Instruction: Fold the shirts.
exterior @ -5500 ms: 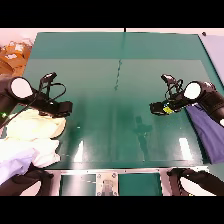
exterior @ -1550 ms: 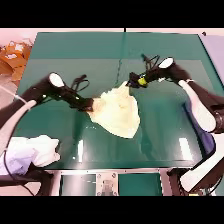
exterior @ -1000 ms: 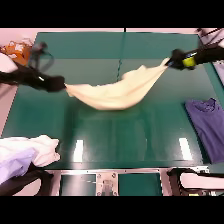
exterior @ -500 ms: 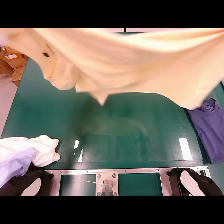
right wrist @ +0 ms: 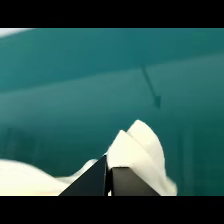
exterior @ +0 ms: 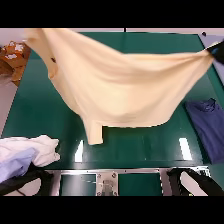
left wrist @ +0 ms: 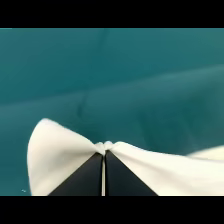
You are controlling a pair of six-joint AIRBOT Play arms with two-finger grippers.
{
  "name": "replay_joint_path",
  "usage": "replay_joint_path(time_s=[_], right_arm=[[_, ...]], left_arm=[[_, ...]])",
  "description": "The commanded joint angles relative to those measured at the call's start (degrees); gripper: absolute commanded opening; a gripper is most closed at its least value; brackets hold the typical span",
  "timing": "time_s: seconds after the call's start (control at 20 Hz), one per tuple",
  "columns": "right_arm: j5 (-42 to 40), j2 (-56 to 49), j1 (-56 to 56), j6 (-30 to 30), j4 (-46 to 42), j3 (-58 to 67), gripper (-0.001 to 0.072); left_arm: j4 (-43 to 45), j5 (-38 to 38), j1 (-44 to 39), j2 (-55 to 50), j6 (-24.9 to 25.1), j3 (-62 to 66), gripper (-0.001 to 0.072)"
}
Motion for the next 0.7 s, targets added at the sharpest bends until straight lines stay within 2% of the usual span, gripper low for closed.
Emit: replay_joint_path(time_s=[0.0, 0.15, 0.3, 0.35, 0.4, 0.45, 0.5, 0.55, 0.6, 0.65], right_arm=[[-11.8, -10.0, 5.2, -0.5, 0.0, -9.8, 0.0013], [-16.2, -22.3, 7.4, -0.5, 0.1, -10.2, 0.0013], [-18.7, -30.8, 7.8, -0.5, 0.0, -9.2, 0.0017], [-18.4, -32.1, 7.1, -0.5, -0.2, -8.4, 0.0143], [-17.6, -32.3, 6.0, -0.5, -0.7, -7.8, 0.0337], [-15.7, -32.1, 4.4, -0.5, -1.8, -6.6, 0.0395], [-12.5, -31.8, 2.6, -0.5, -3.3, -5.2, 0.0395], [-8.7, -31.3, 0.6, -0.5, -4.5, -4.2, 0.0395], [-4.5, -30.3, -1.7, -0.5, -4.9, -3.8, 0.0395], [-1.1, -29.5, -3.3, -0.7, -5.1, -3.9, 0.0394]], left_arm=[[-9.5, 0.8, 0.0, -15.8, 2.9, -0.3, 0.0019], [-14.4, -0.6, 0.0, -27.0, 2.9, -0.3, 0.0020], [-14.3, -1.0, 0.2, -31.5, 2.2, -0.3, 0.0021], [-13.6, -1.9, 0.8, -31.4, 2.2, -0.2, 0.0023], [-13.2, -3.9, 1.6, -31.2, 2.2, 0.3, 0.0206], [-12.9, -6.9, 3.0, -31.1, 1.9, 1.0, 0.0554], [-12.9, -10.1, 4.5, -31.1, 0.3, 1.9, 0.0588], [-13.0, -13.2, 6.1, -31.1, -1.0, 2.6, 0.0585], [-13.0, -16.5, 7.8, -31.1, -2.0, 3.2, 0.0425], [-13.1, -19.9, 9.4, -31.0, -1.9, 3.4, 0.0190]])
